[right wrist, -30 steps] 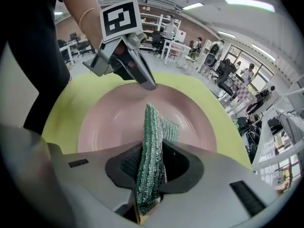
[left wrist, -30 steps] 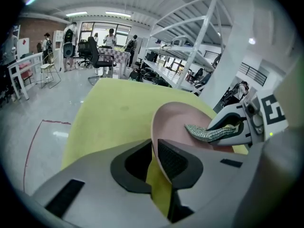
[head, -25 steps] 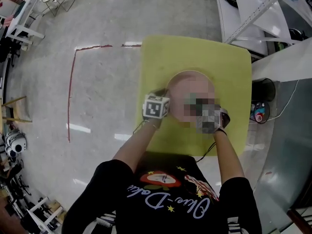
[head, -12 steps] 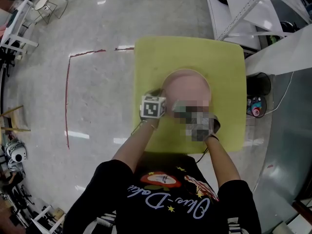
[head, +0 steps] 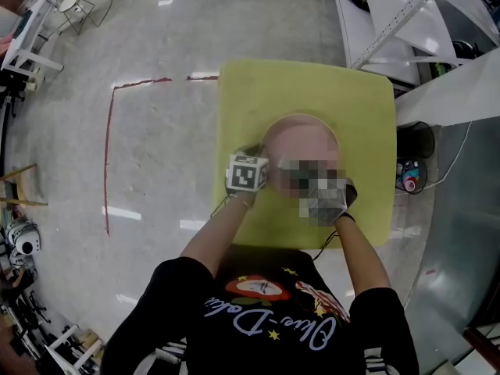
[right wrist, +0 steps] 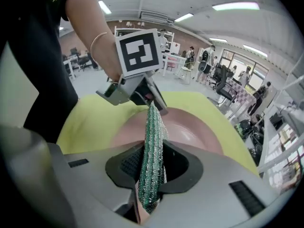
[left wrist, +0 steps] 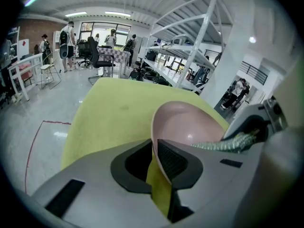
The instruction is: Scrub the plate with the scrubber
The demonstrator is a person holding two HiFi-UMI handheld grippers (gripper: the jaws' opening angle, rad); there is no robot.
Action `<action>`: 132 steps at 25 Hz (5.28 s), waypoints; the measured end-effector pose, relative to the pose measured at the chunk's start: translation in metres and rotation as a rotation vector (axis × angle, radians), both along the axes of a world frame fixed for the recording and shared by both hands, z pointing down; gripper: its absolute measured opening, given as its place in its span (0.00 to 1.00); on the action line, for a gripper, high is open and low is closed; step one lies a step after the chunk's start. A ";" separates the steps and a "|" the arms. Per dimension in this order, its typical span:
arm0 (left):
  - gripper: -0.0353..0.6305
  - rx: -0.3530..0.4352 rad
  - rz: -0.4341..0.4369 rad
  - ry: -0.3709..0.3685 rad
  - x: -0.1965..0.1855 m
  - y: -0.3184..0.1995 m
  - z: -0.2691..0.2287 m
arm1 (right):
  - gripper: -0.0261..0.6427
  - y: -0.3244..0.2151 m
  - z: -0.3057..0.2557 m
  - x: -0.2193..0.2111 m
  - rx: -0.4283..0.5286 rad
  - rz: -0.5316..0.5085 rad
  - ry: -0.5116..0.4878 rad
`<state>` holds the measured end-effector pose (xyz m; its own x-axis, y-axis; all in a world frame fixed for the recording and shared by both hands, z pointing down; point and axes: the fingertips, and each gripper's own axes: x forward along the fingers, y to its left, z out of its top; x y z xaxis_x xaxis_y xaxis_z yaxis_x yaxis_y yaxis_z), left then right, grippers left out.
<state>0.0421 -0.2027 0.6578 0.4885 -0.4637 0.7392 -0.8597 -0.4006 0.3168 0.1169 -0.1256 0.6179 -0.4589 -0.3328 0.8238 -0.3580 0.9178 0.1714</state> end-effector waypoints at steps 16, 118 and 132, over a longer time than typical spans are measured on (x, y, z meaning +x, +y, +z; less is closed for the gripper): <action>0.10 -0.002 0.029 0.000 -0.002 -0.002 0.002 | 0.14 -0.089 0.022 0.033 0.182 -0.299 0.301; 0.06 0.634 0.182 0.200 -0.032 0.044 -0.254 | 0.14 0.000 -0.229 0.003 0.380 0.709 -0.770; 0.06 0.621 0.194 0.235 -0.020 0.053 -0.256 | 0.14 0.002 -0.225 -0.006 0.365 0.661 -0.757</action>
<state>0.0217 -0.1496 0.4015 0.7200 -0.6549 0.2297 -0.6909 -0.7077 0.1478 0.1113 -0.1232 0.3931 -0.4470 -0.8717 0.2007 -0.8943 0.4404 -0.0789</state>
